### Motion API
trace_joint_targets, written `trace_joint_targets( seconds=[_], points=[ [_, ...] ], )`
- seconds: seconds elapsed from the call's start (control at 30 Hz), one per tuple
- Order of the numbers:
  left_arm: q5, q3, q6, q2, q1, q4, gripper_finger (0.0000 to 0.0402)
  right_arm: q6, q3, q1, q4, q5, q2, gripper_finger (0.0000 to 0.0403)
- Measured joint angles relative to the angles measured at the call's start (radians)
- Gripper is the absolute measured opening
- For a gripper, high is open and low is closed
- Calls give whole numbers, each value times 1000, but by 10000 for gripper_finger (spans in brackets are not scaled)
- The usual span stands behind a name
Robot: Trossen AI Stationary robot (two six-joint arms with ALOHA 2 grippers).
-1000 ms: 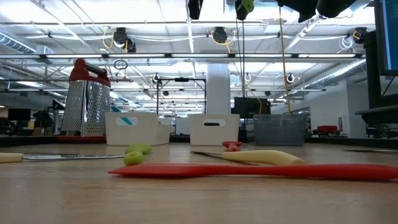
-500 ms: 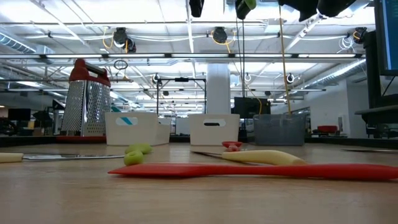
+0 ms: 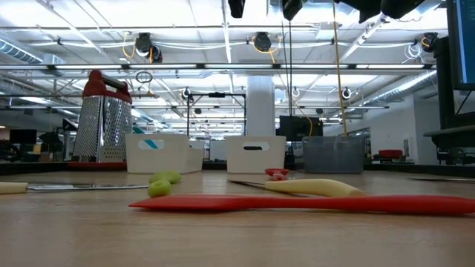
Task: Pick & Place Kitchen Items
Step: Put the green spatula into the left white bin
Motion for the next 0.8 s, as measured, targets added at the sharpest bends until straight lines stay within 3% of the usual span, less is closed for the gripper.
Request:
trace_joint_targets(
  seconds=[0.8],
  points=[
    [9,0,-7,0,7,10,9,-13,0,-1,-50,105,1,54]
  ],
)
